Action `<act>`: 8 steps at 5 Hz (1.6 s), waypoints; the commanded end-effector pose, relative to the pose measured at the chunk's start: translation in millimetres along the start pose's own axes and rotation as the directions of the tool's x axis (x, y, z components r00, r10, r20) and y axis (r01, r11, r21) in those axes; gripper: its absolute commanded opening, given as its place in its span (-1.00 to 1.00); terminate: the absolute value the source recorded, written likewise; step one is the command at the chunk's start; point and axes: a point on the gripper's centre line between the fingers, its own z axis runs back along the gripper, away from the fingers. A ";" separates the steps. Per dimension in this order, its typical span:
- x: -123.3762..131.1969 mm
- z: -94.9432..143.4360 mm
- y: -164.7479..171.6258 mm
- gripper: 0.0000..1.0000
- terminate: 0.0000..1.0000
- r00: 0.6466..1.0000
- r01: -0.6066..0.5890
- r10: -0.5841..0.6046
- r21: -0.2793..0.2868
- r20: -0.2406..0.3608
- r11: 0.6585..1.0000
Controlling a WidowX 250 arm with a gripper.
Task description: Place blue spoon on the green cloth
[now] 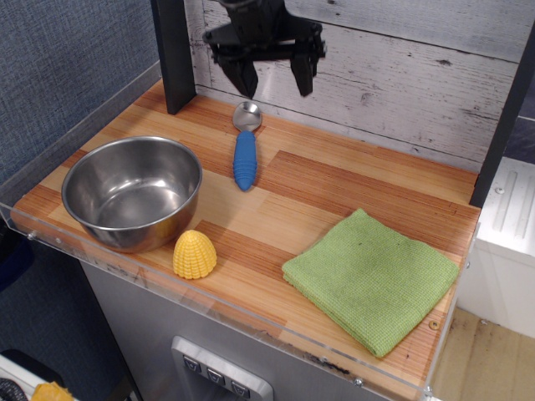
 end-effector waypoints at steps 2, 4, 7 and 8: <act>-13.3 -32.0 28.6 1.00 -1.00 0.998 -0.050 0.052 0.039 -0.033 0.998; -22.4 -54.8 46.6 1.00 -1.00 0.990 -0.117 0.123 0.083 -0.067 0.990; -27.5 -66.1 51.5 -1.00 -1.00 0.988 -0.134 0.140 0.094 -0.060 0.987; -29.4 -62.3 49.3 -1.00 -1.00 0.988 -0.135 0.140 0.083 -0.061 0.987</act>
